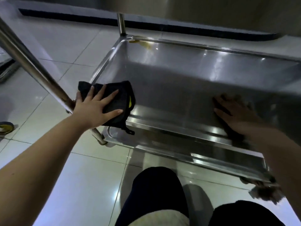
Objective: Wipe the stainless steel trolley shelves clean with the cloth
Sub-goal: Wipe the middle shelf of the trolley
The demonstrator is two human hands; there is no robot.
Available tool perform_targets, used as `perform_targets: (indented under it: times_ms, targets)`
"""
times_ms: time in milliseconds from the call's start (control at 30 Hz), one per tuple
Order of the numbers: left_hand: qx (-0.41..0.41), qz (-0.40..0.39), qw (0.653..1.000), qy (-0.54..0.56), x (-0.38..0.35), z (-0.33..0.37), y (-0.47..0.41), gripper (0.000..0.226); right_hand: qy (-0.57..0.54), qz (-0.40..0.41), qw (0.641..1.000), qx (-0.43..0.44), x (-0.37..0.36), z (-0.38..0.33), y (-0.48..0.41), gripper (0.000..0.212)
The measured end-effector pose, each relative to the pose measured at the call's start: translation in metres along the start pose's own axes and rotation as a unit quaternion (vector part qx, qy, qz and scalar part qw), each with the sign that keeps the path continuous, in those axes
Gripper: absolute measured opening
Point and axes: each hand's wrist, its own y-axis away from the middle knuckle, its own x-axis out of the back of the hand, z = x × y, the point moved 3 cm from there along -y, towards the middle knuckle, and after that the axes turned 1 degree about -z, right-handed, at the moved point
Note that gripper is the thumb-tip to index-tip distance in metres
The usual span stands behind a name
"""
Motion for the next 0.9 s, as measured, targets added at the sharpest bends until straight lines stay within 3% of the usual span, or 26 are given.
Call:
perform_targets:
  times_ms: [133,300,400,500,700,800,900]
  targets:
    - [-0.038,-0.021,0.999,0.003,-0.006,0.084,-0.006,0.085,-0.025,0.016,0.989,-0.143,-0.001,0.051,0.035,0.06]
    - [-0.117,-0.04,0.992,-0.01,-0.01,0.27,-0.011,0.087,-0.023,0.032,0.987,-0.155,-0.009,0.051,0.032,0.058]
    - [-0.142,-0.065,0.988,-0.002,-0.01,0.328,-0.014,0.088,-0.021,0.043,0.987,-0.15,-0.011,0.061,0.031,0.055]
    - [-0.126,-0.018,0.992,0.013,-0.013,0.284,-0.024,0.091,-0.022,0.05,0.989,-0.14,-0.011,0.062,0.031,0.057]
    - [0.039,-0.022,0.999,0.029,0.005,0.081,-0.034,0.089,0.0,0.054,0.988,-0.144,-0.013,0.058,0.028,0.058]
    - [0.027,-0.03,0.999,0.014,0.001,0.084,-0.035,0.086,0.01,0.058,0.988,-0.145,-0.015,0.055,0.03,0.058]
    - [-0.031,-0.026,0.999,-0.008,-0.004,0.162,-0.04,0.089,0.006,0.049,0.988,-0.146,-0.014,0.054,0.029,0.057]
